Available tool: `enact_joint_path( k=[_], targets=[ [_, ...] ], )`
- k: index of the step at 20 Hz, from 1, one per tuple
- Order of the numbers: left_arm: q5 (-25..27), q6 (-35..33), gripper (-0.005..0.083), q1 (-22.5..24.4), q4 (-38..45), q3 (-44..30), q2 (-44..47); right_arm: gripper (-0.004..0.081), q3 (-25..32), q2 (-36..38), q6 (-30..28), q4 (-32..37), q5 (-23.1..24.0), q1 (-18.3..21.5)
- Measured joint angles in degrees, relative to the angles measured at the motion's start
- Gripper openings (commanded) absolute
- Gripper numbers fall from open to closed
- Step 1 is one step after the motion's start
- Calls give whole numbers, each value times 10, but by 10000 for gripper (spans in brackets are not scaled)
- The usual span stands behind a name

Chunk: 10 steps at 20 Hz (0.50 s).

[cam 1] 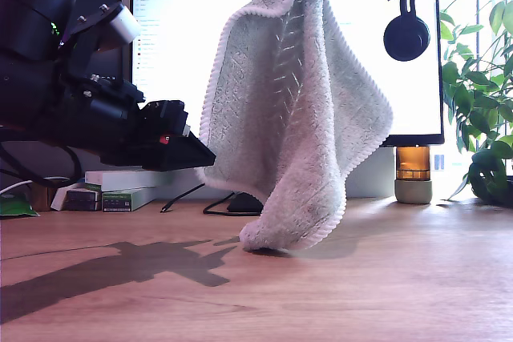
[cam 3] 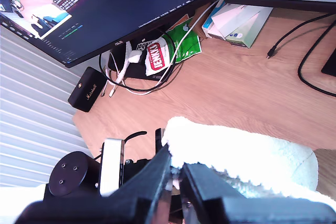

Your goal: Fold the tea towel to a neat square and place it to the right

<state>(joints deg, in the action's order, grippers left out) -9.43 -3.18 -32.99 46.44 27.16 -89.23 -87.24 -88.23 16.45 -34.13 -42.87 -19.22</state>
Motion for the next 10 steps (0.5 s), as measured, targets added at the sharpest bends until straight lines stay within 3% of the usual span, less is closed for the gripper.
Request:
enact_joint_path(
  k=[5, 10],
  targets=[
    [-14, 0, 315, 2, 6, 21, -9, -11, 0, 0, 0, 0, 0, 0],
    [-26, -1, 154, 5, -29, 54, -17, -11, 0, 0, 0, 0, 0, 0]
  ],
)
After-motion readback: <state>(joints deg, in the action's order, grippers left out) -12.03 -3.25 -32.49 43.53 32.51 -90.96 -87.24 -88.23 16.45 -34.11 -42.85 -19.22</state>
